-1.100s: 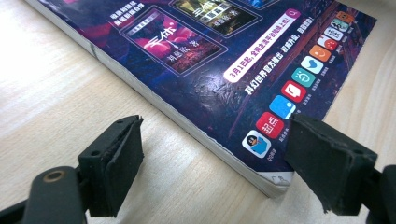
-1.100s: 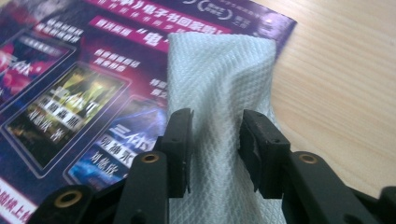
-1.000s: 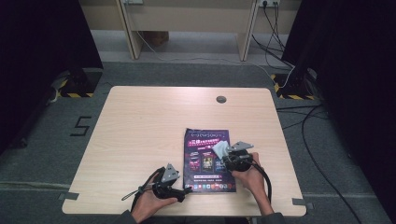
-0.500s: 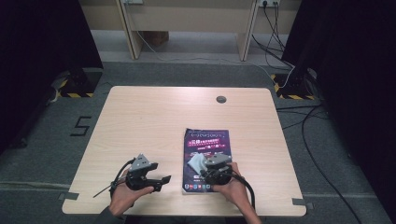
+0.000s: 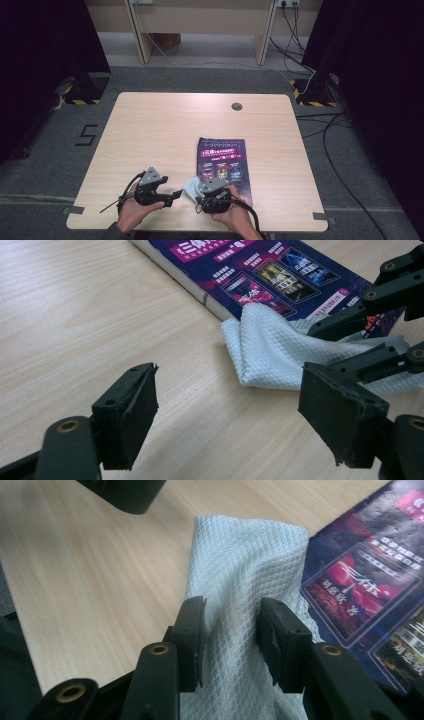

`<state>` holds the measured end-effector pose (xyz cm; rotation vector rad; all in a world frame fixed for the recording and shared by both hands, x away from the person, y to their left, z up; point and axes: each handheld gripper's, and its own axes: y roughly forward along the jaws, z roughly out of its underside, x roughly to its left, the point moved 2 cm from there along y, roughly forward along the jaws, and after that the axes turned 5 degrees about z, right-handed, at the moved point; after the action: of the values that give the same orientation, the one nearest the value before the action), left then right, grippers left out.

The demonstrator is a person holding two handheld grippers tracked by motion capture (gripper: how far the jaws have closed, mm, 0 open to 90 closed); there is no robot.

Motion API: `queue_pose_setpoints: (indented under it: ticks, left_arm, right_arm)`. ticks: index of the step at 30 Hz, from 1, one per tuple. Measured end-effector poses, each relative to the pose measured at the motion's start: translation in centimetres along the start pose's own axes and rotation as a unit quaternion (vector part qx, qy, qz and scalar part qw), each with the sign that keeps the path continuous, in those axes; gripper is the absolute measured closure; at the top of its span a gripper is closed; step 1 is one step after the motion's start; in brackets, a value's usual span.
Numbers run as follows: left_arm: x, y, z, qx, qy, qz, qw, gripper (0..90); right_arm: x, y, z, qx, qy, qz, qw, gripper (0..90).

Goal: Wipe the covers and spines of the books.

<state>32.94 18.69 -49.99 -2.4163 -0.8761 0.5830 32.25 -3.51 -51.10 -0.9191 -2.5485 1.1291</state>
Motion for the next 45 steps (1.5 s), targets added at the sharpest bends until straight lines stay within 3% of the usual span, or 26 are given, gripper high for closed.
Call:
queue_pose_setpoints:
  ticks: [2, 4, 7, 9, 14, 16, 19, 24, 27, 29, 31, 36, 37, 38, 45]
  left_arm:
    - [0.0, 0.0, 0.0, 0.000, 0.001, -0.001, 1.0000, 22.6]
    - [-0.1, 0.0, -0.1, -0.001, 0.017, -0.023, 0.9996, 22.6]
    - [-0.8, 0.0, -0.2, -0.004, 0.024, -0.015, 0.9996, 22.6]
    - [-1.3, 0.3, -0.2, 0.000, 0.031, -0.010, 0.9995, 22.6]
    - [-3.0, 1.5, -0.7, 0.009, 0.053, 0.009, 0.9985, 22.6]
    - [-3.9, 2.4, -1.0, 0.013, 0.065, 0.018, 0.9976, 22.6]
    - [-5.2, 3.9, -1.3, 0.031, 0.081, 0.035, 0.9957, 22.5]
    - [-5.5, 5.8, -1.3, 0.052, 0.087, 0.033, 0.9943, 23.2]
    - [-5.2, 6.2, -1.2, 0.060, 0.086, 0.027, 0.9941, 24.0]
    - [-5.0, 6.5, -1.0, 0.071, 0.098, 0.022, 0.9924, 23.9]
    - [-4.9, 6.5, -0.9, 0.072, 0.092, 0.024, 0.9928, 23.9]
    - [-5.1, 6.6, -0.8, 0.071, 0.108, 0.020, 0.9914, 25.1]
    - [-5.1, 6.6, -0.7, 0.069, 0.106, 0.019, 0.9918, 25.1]
    - [-5.1, 6.6, -0.7, 0.068, 0.106, 0.019, 0.9919, 25.6]
    - [-5.0, 6.6, -0.6, 0.066, 0.102, 0.027, 0.9922, 26.8]
  right_arm:
    - [0.2, 0.0, 0.0, -0.002, -0.006, -0.005, 1.0000, 63.0]
    - [0.5, -0.1, 0.0, -0.002, -0.012, -0.009, 0.9999, 63.0]
    - [0.4, -0.4, 0.2, 0.003, -0.013, -0.015, 0.9998, 62.7]
    - [-0.3, -0.7, 0.6, 0.007, 0.002, -0.018, 0.9998, 62.5]
    - [-3.0, -2.7, 2.8, 0.013, 0.040, 0.017, 0.9990, 62.2]
    - [-4.5, -4.0, 4.4, 0.011, 0.065, 0.035, 0.9972, 62.2]
    - [-6.0, -5.5, 6.0, 0.016, 0.081, 0.067, 0.9944, 62.2]
    - [-7.5, -6.3, 7.0, 0.020, 0.101, 0.088, 0.9909, 61.1]
    - [-8.4, -6.1, 6.9, 0.018, 0.112, 0.085, 0.9899, 60.5]
    - [-9.1, -5.8, 6.7, 0.019, 0.114, 0.095, 0.9887, 60.8]
    - [-9.4, -5.7, 6.5, 0.020, 0.116, 0.100, 0.9880, 60.9]
    - [-11.4, -4.7, 5.7, 0.018, 0.131, 0.119, 0.9841, 60.8]
    - [-12.0, -4.4, 5.5, 0.017, 0.137, 0.121, 0.9830, 60.9]
    - [-13.5, -3.6, 4.9, 0.013, 0.154, 0.131, 0.9791, 60.9]
    - [-16.9, -1.1, 2.4, 0.017, 0.182, 0.165, 0.9692, 60.8]
